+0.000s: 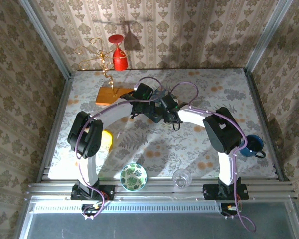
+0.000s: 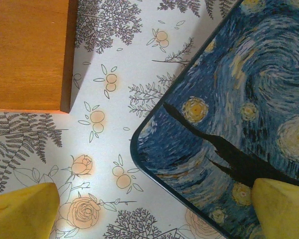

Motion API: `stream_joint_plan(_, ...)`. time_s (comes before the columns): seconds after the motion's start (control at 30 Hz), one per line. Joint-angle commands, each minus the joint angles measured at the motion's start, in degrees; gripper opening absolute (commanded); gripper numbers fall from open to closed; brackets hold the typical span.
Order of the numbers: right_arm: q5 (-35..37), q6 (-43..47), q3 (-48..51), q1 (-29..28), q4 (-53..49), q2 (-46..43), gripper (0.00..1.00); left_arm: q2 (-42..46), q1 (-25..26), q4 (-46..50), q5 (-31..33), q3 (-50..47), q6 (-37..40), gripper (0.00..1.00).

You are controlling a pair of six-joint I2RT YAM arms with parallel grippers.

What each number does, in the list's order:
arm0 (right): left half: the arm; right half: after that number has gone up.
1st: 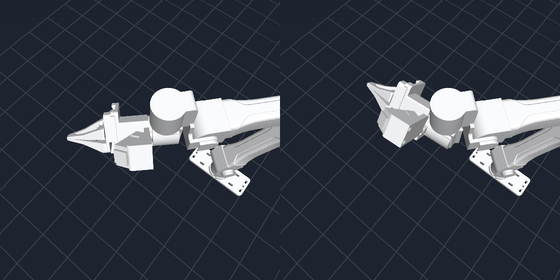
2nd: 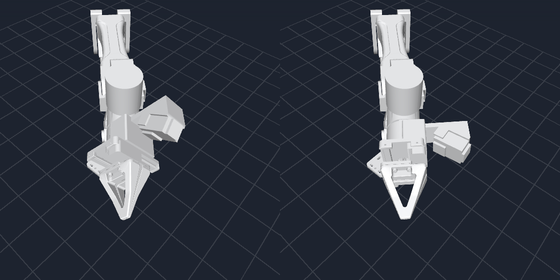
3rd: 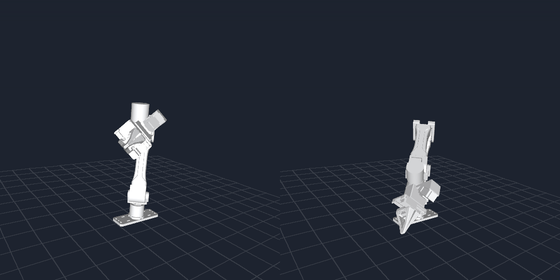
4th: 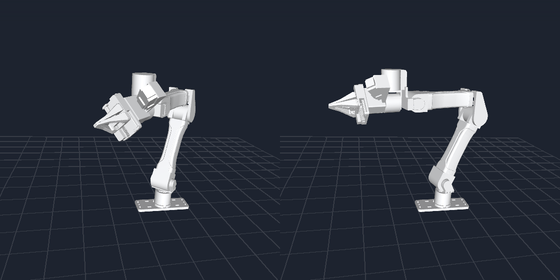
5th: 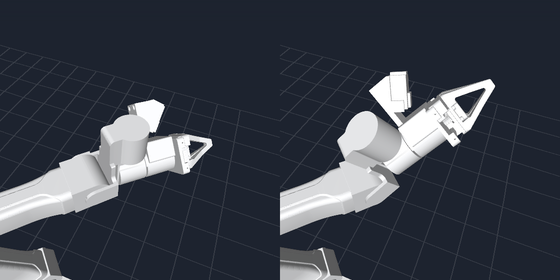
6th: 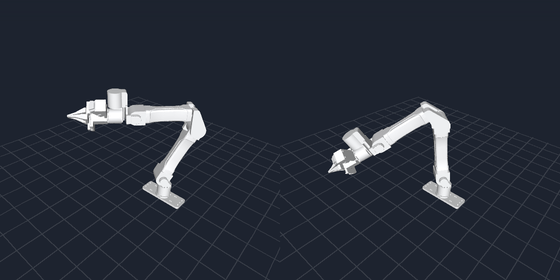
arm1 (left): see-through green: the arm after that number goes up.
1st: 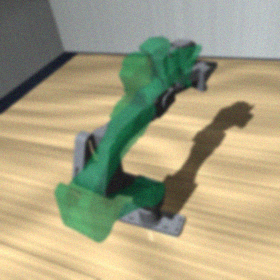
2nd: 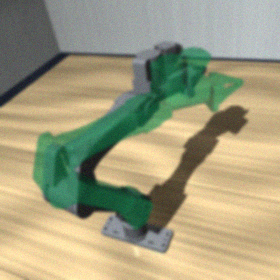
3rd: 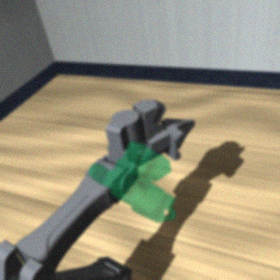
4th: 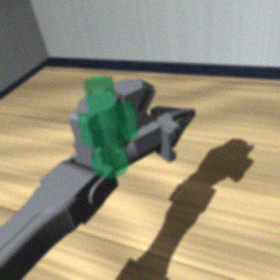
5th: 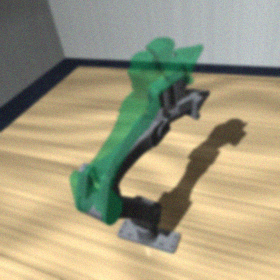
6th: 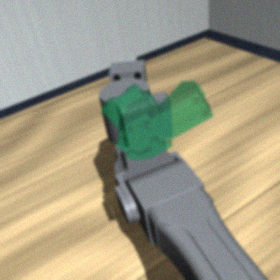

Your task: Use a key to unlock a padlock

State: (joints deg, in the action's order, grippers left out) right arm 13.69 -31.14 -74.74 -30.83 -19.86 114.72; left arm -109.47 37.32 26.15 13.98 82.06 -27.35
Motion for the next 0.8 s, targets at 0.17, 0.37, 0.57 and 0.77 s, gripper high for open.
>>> stream_joint_plan(0.17, -1.95, 3.1, -2.05, 2.4, 0.41, -2.27, 0.0, -0.27, -0.89, 2.79, -1.04, -0.8, 0.29, 1.0)
stream_joint_plan(0.37, -3.04, 3.45, -5.01, 2.62, -0.59, -0.78, 0.0, -0.04, -0.85, 2.77, -1.32, -1.29, 0.36, 1.0)
stream_joint_plan(0.57, -3.93, 4.32, -6.8, 3.3, -1.35, -0.41, 0.0, 0.04, -0.85, 2.68, -1.6, -1.55, 0.46, 1.0)
stream_joint_plan(0.77, -5.1, 4.59, -7.96, 5.22, -1.85, 0.57, 0.0, -0.04, -0.89, 2.53, -1.86, -1.53, 0.41, 1.0)
